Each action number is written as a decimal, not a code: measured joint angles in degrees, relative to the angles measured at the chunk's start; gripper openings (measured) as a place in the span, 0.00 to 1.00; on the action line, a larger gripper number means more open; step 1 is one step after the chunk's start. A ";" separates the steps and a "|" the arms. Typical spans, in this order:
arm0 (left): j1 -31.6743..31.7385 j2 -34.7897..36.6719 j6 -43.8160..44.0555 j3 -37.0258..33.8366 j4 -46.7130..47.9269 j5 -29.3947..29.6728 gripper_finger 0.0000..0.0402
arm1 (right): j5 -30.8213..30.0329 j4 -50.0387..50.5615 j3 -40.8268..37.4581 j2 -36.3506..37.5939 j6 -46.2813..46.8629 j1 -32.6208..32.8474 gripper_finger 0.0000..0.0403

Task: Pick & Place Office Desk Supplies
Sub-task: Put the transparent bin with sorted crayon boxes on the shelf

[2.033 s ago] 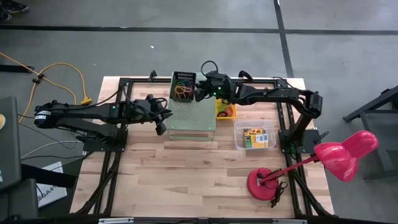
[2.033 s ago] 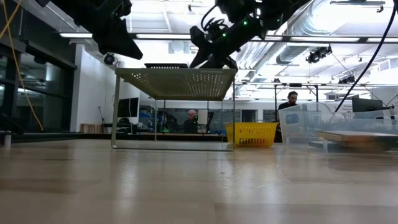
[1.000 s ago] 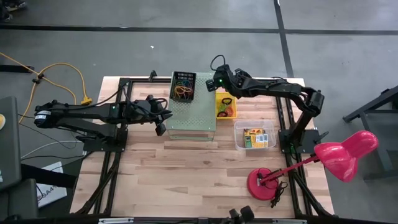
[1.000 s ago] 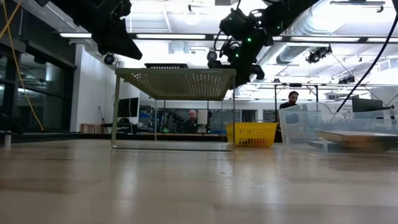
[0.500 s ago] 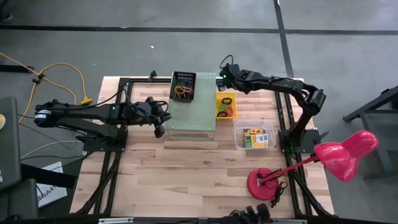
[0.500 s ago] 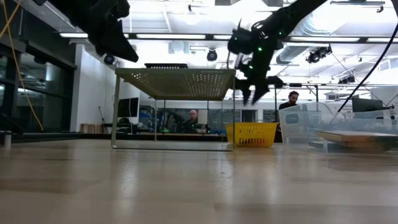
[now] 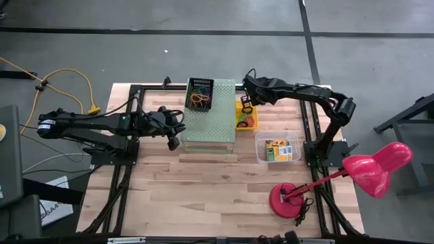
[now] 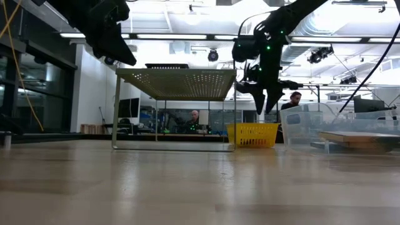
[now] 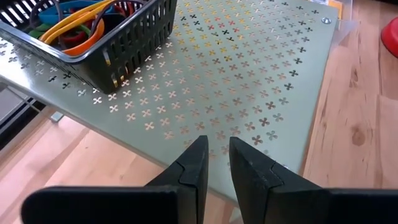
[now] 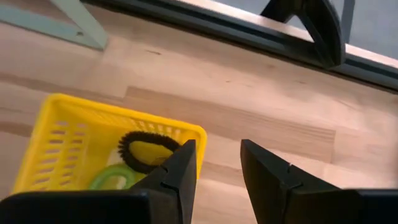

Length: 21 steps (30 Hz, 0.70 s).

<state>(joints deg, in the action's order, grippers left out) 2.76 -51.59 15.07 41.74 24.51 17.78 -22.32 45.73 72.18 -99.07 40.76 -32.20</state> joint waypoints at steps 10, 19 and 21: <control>0.00 0.00 -0.01 0.00 1.02 0.00 0.15 | 0.36 8.06 0.00 4.19 -0.05 4.27 0.28; -0.91 0.00 0.46 0.00 1.34 0.00 0.15 | 2.01 15.27 0.00 15.34 -6.21 13.49 0.28; -1.50 0.00 1.00 0.00 1.33 0.00 0.15 | 2.76 16.77 0.00 17.57 -8.39 15.47 0.28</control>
<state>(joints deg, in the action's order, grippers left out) 1.26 -51.59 16.07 41.74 25.84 17.78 -19.56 62.50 72.18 -81.50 32.37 -16.73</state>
